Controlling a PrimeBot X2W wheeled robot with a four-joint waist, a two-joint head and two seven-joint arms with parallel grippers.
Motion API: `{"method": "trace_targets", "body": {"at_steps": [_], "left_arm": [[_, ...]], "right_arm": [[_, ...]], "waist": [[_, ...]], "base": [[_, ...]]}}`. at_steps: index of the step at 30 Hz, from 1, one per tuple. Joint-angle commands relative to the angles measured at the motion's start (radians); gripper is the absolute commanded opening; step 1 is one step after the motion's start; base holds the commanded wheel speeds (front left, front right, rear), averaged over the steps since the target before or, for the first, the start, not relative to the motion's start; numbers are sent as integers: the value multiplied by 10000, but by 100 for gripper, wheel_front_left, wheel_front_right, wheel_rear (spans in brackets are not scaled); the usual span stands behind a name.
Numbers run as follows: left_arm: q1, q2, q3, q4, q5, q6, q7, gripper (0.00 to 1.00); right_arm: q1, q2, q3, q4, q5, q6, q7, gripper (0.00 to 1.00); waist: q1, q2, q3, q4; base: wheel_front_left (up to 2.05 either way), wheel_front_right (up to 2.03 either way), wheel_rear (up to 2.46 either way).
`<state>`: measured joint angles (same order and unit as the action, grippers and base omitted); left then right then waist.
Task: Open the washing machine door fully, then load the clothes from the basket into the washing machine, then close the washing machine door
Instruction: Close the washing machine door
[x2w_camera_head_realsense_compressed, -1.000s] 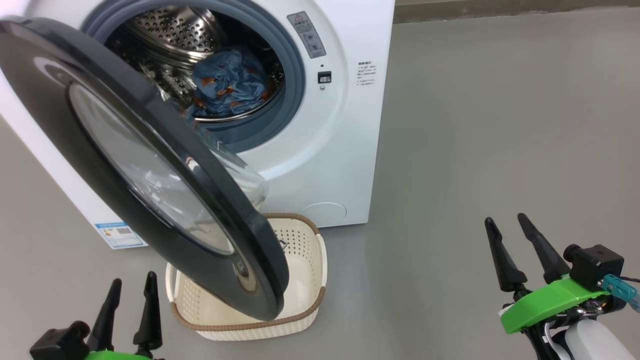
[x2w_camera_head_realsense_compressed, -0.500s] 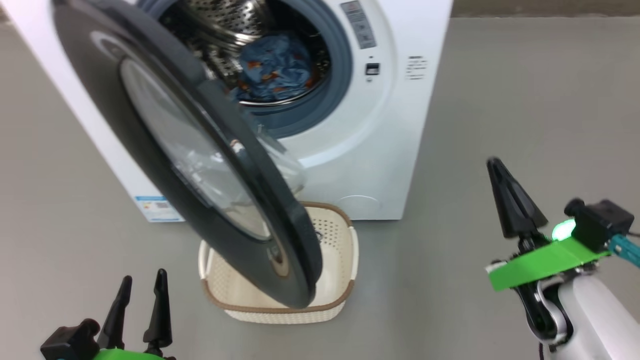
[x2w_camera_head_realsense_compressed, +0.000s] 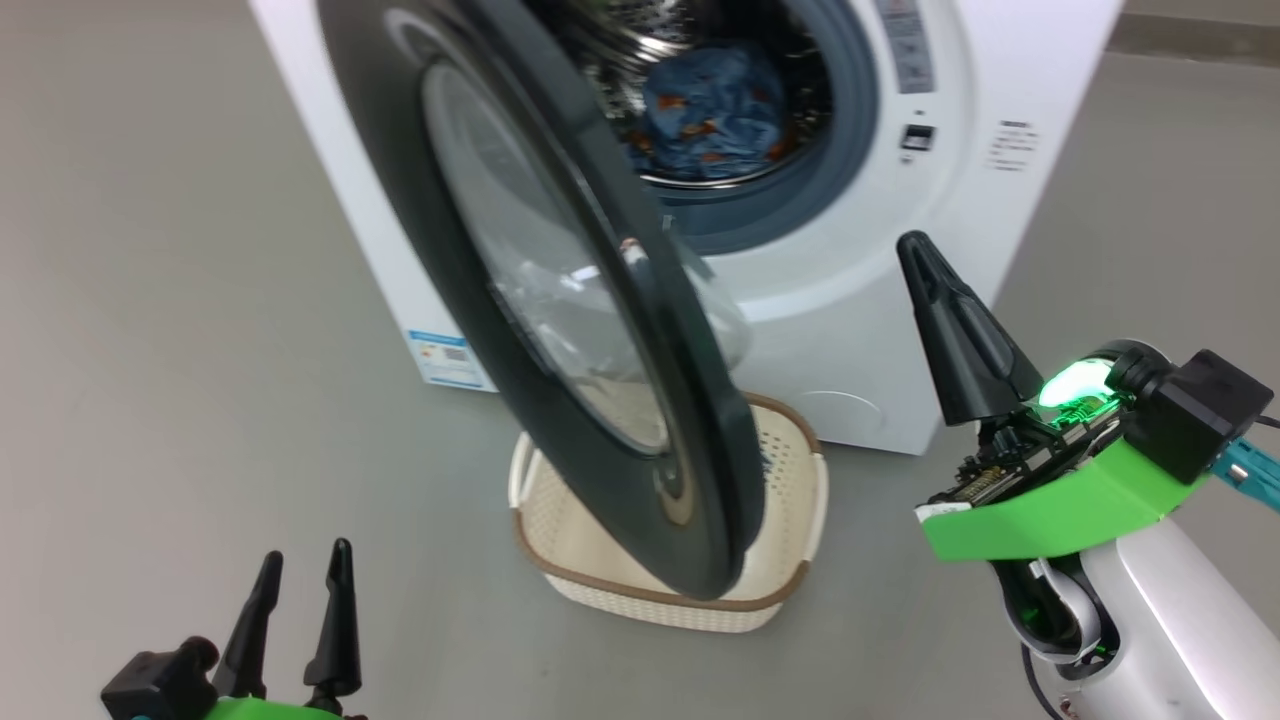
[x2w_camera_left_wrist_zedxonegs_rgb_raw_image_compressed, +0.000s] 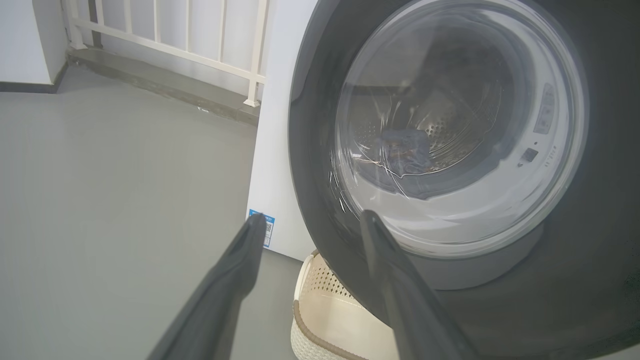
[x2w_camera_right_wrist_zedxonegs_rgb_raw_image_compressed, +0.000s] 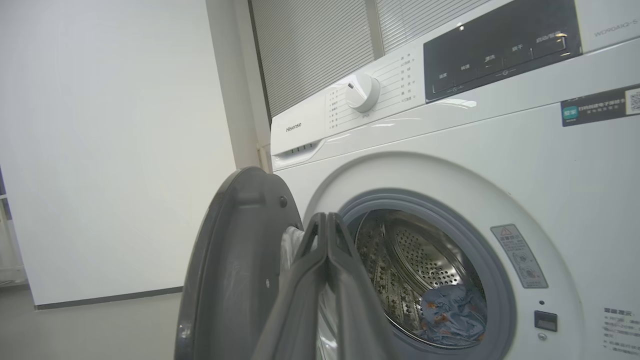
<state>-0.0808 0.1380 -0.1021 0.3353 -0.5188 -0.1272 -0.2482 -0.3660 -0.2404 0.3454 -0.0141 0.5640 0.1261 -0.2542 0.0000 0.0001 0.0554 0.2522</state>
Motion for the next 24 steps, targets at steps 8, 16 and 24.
{"method": "trace_targets", "body": {"at_steps": [8,16,24], "left_arm": [[-282,186,-6,-74,-31,-34,-135,100],[-245,247,-97,40,-120,-34,-135,100],[-225,224,-17,15,-153,-34,-135,100]], "right_arm": [[-125,151,964,-1202,64,46,-76,0],[86,-215,2564,-1195,-60,46,-76,0],[339,-507,3131,-277,-57,46,-76,0]], "waist": [[0,-1,-146,1191],[0,-1,-299,1559],[0,-1,-258,1543]], "base": [[0,0,0],[0,0,0],[0,0,0]]}}
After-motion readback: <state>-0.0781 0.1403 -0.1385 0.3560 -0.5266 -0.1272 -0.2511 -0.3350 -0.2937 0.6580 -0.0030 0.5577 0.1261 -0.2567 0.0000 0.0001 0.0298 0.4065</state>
